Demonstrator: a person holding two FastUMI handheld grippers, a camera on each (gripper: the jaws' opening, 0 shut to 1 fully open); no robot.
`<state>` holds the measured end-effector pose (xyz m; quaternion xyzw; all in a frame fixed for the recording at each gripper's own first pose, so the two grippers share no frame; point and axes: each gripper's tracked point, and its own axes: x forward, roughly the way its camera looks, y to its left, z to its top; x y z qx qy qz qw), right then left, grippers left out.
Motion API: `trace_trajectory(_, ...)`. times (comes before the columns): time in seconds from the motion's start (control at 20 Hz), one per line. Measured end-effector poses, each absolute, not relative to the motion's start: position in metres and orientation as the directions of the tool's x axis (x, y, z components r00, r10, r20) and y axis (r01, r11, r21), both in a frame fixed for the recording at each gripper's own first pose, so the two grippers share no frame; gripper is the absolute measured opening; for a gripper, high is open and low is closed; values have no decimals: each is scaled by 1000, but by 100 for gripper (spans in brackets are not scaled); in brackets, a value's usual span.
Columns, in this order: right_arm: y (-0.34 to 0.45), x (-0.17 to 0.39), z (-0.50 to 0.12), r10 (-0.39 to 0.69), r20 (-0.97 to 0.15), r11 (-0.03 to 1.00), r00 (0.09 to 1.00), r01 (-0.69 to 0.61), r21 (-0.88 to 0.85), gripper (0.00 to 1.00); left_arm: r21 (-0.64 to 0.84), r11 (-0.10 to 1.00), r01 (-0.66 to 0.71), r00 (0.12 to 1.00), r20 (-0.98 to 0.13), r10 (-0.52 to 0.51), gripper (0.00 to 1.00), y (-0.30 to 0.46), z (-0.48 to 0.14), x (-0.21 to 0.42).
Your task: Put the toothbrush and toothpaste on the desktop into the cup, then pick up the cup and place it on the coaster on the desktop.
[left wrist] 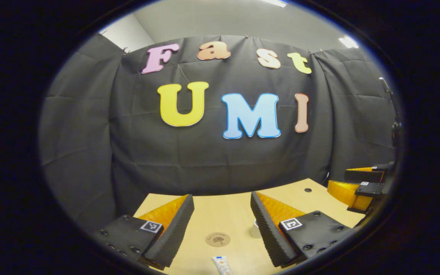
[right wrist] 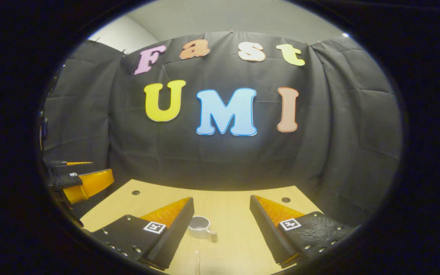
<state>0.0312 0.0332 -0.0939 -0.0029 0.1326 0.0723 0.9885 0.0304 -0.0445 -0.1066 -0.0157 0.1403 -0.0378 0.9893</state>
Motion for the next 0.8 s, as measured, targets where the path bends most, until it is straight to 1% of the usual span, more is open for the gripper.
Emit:
trace_trajectory(0.05,36,32,-105,151,-300,988,942,-152,20,88,-39,997,72,950,-303,-81,96,-44,-118,30)
trace_trajectory(0.1,39,33,-114,160,-327,987,931,-160,27,92,-40,996,74,942,-325,-83,96,-44,-130,29)
trace_trajectory(0.15,42,32,-125,169,-351,985,921,-168,32,93,-40,996,74,936,-342,-83,96,-43,-140,28)
trace_trajectory(0.25,46,31,-147,178,-399,983,899,-179,35,92,-44,996,77,918,-388,-88,94,-44,-165,25)
trace_trajectory(0.3,48,31,-157,183,-428,982,885,-185,38,92,-52,996,78,906,-412,-92,97,-46,-176,23)
trace_trajectory(0.5,55,26,-204,192,-537,979,822,-196,50,92,-77,995,66,855,-510,-97,96,-45,-230,14)
trace_trajectory(0.55,56,24,-217,193,-566,979,802,-197,55,93,-82,994,66,840,-534,-99,94,-45,-243,13)
trace_trajectory(0.6,57,22,-228,195,-592,979,782,-196,63,92,-86,994,68,821,-561,-105,96,-46,-258,11)
trace_trajectory(0.65,58,19,-239,197,-619,978,761,-195,71,93,-83,994,68,799,-592,-104,94,-46,-268,12)
trace_trajectory(0.7,59,16,-249,202,-647,977,735,-196,82,93,-88,994,67,778,-619,-108,97,-45,-281,12)
trace_trajectory(0.8,60,8,-258,204,-696,976,689,-195,93,93,-96,994,56,733,-672,-106,97,-42,-310,6)
